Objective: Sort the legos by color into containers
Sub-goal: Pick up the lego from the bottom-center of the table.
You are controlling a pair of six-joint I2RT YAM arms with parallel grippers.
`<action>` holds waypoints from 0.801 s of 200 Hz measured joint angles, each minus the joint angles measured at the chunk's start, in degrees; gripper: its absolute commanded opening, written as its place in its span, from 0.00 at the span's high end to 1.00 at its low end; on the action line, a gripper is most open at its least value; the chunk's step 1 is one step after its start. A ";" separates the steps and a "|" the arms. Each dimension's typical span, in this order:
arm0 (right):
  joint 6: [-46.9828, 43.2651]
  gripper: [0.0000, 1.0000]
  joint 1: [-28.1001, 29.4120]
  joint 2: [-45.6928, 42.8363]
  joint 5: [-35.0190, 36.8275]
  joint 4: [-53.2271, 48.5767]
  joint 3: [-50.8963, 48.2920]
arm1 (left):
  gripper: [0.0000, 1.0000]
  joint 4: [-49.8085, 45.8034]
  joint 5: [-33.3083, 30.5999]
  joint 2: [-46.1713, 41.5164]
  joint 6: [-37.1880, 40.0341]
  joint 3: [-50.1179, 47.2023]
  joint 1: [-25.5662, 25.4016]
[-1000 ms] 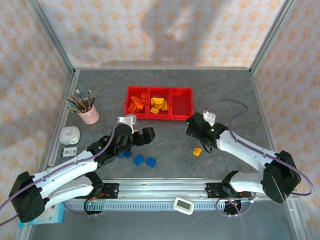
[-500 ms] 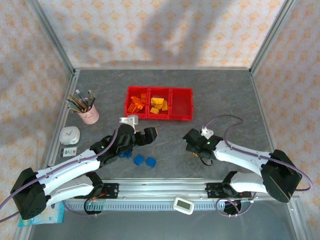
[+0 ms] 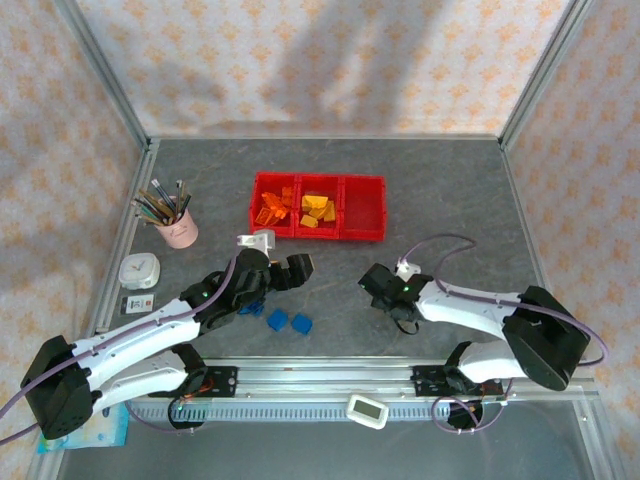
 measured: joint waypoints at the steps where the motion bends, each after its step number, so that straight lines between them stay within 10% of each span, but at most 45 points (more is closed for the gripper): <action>1: -0.04 0.45 0.00 0.04 -0.02 0.04 0.00 | 0.01 0.00 -0.02 0.00 0.00 0.00 0.00; 160: -5.95 0.67 0.00 0.26 0.85 0.59 3.39 | 0.01 -1.84 -3.39 -2.80 -0.09 -0.22 0.00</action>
